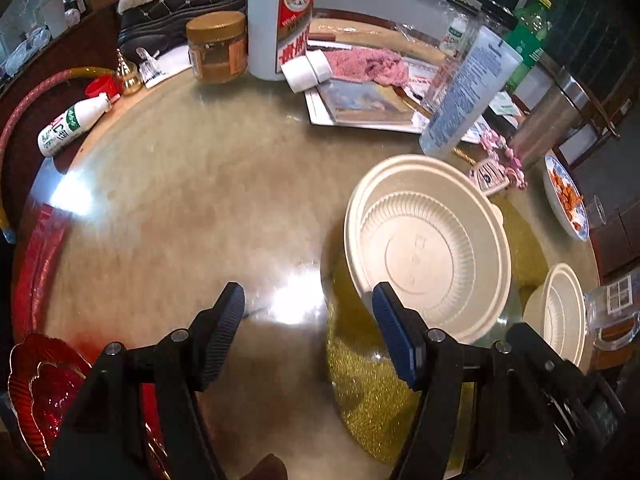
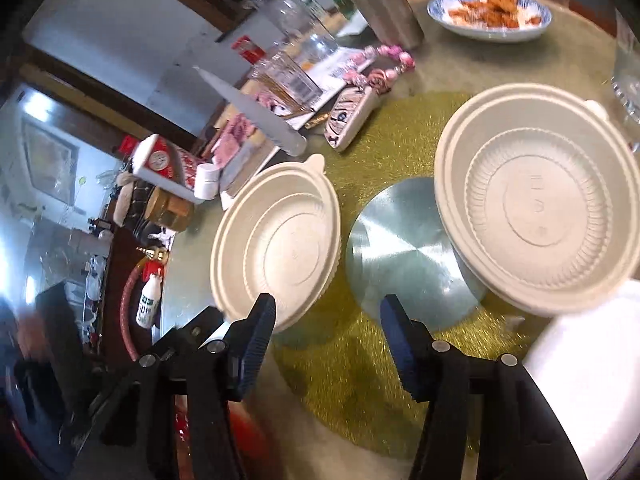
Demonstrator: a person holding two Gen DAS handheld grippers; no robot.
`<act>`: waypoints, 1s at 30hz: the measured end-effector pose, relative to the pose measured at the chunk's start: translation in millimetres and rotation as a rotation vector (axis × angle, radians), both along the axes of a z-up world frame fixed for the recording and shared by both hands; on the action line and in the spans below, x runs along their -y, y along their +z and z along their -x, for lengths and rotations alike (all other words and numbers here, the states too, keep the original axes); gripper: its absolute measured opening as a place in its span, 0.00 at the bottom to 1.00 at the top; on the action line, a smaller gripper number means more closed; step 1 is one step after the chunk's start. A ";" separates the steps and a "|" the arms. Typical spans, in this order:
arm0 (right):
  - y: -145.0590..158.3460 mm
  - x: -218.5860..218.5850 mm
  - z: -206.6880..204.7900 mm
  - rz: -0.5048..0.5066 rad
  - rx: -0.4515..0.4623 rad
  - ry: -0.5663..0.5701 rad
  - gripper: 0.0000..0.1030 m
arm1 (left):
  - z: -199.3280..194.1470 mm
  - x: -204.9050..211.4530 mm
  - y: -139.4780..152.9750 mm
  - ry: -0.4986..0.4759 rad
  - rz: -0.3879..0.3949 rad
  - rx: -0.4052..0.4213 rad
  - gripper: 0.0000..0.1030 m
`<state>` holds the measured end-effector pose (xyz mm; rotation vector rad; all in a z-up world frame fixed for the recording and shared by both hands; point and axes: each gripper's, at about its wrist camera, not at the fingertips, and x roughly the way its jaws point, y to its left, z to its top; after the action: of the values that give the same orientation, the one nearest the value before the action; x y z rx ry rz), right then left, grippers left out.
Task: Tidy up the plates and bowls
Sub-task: 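Close both tools on the beige bowl rim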
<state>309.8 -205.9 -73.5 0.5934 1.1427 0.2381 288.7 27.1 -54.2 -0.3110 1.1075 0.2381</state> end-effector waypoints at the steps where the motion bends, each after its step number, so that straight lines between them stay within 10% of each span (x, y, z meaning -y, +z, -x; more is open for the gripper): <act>1: -2.3 -0.7 -4.5 0.000 -0.004 -0.006 0.54 | -1.6 -0.6 -0.2 0.007 0.003 0.004 0.64; 15: -17.9 -11.2 -27.6 0.011 -0.022 -0.027 0.21 | -18.4 8.3 -19.2 0.019 -0.031 -0.016 0.63; 22: -14.2 -21.3 -21.6 0.010 -0.008 0.002 0.11 | -15.0 18.4 -18.7 -0.021 -0.064 -0.029 0.24; 30: -11.7 -20.6 -1.6 0.013 0.002 0.015 0.10 | 1.4 17.4 -18.6 -0.048 -0.042 -0.029 0.13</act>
<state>311.4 -185.3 -85.1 0.5731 1.1464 0.2434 287.3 9.6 -72.8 -0.2435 1.1354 0.2234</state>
